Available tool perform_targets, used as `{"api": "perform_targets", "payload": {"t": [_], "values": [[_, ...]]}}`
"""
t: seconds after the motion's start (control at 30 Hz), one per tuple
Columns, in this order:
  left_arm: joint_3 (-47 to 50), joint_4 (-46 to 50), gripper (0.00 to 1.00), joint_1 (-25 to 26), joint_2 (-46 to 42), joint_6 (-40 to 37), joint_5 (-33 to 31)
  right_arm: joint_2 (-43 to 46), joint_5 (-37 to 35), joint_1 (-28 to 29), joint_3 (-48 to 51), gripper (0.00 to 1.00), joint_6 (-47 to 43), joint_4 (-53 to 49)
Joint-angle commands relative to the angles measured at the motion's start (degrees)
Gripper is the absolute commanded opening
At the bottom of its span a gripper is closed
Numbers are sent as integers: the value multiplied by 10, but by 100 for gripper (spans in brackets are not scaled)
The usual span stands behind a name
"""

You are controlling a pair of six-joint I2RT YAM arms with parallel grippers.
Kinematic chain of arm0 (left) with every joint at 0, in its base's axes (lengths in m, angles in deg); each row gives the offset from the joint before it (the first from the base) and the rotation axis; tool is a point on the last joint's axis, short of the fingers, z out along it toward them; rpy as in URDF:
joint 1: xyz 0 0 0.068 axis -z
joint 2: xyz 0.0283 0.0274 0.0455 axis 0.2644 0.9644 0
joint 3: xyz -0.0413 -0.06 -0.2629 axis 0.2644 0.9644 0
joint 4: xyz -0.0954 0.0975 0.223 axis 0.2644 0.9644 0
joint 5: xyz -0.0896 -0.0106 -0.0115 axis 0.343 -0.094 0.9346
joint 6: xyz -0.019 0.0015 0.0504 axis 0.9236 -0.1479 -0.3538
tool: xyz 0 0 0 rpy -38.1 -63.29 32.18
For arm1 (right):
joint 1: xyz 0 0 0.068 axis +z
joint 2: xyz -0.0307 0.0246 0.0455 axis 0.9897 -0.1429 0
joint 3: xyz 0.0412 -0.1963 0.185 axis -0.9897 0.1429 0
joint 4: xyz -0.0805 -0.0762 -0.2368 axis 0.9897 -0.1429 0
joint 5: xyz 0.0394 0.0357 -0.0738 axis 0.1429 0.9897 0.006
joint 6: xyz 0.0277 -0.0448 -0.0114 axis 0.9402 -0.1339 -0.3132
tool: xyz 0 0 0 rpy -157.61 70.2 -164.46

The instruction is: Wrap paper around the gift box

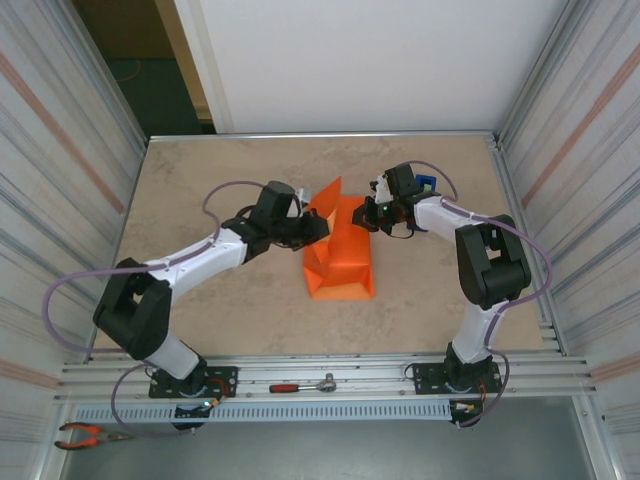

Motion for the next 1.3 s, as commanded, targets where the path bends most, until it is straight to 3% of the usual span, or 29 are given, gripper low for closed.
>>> {"api": "perform_targets", "payload": {"t": [0.0, 0.27, 0.7, 1.03, 1.2, 1.23, 1.27], "values": [[-29, -26, 0, 31, 40, 13, 21, -18, -32, 2, 25, 0, -12, -36], [-54, -101, 0, 75, 149, 51, 19, -21, -34, 5, 28, 0, -9, -34], [-22, -188, 0, 80, 170, 114, -36, -21, -35, 12, 42, 0, -5, -26], [27, -194, 0, 77, 196, 142, -27, -20, -32, 13, 30, 0, -6, -36], [45, -185, 0, 70, 192, 133, -20, -7, -8, -19, -18, 0, -12, -67], [47, -184, 0, 67, 192, 130, -19, 1, -4, -28, -28, 5, -12, -73], [49, -184, 0, 67, 191, 128, -17, 14, 0, -40, -37, 17, -10, -79]]}}
